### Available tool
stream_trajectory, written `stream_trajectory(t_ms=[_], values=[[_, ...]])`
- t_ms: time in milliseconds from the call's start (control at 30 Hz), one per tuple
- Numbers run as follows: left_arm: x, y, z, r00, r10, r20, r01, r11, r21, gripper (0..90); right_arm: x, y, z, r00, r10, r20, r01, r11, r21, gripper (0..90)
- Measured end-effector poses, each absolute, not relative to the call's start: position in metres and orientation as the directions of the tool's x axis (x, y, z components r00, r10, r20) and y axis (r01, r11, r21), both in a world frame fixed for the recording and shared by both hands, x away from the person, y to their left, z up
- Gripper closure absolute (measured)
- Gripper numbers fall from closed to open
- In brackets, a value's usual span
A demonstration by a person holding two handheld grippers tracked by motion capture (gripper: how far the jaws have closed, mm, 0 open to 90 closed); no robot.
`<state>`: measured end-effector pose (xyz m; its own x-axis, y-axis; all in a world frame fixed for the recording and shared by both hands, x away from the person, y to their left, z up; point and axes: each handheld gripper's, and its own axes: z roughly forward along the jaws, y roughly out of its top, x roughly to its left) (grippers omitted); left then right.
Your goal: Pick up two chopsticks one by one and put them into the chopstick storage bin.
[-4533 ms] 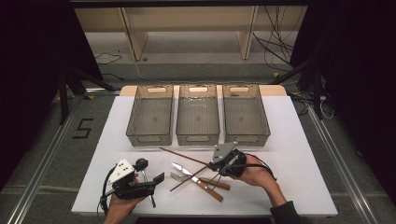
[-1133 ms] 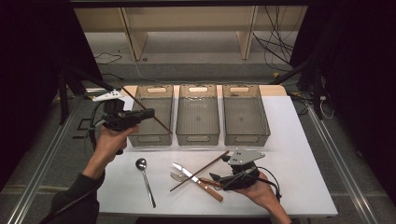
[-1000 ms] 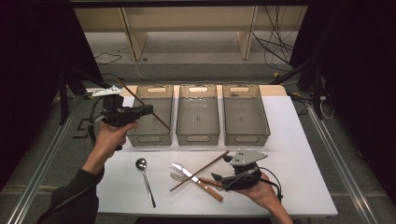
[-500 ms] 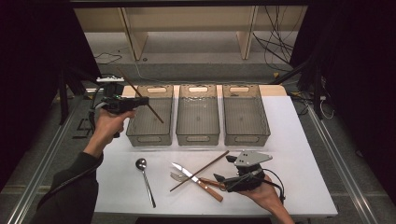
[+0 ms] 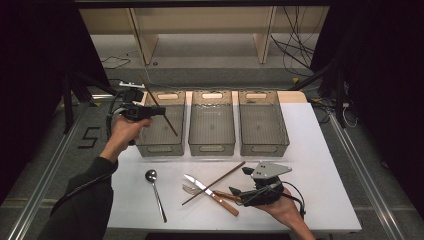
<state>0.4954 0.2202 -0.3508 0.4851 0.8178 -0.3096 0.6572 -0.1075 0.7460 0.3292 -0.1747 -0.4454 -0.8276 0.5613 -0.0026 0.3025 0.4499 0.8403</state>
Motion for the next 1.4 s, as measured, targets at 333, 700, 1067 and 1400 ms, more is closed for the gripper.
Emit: stream_trajectory(t_ms=[333, 700, 1067, 1400], values=[[0.499, 0.222, -0.366, 0.467, 0.815, -0.343, 0.692, -0.096, 0.715, 83.8, 0.33, -0.175, -0.446, -0.827, 0.562, -0.006, 0.305, 0.458, 0.835, 24.6], [0.503, 0.219, -0.381, 0.466, 0.805, -0.368, 0.726, -0.109, 0.679, 83.8, 0.33, -0.175, -0.447, -0.824, 0.566, -0.007, 0.307, 0.457, 0.835, 24.6], [0.506, 0.215, -0.388, 0.457, 0.8, -0.389, 0.753, -0.114, 0.648, 83.8, 0.33, -0.176, -0.446, -0.824, 0.566, -0.007, 0.308, 0.458, 0.834, 24.7], [0.51, 0.211, -0.39, 0.456, 0.799, -0.391, 0.768, -0.132, 0.626, 83.9, 0.33, -0.176, -0.447, -0.824, 0.566, -0.008, 0.309, 0.461, 0.832, 24.7]])
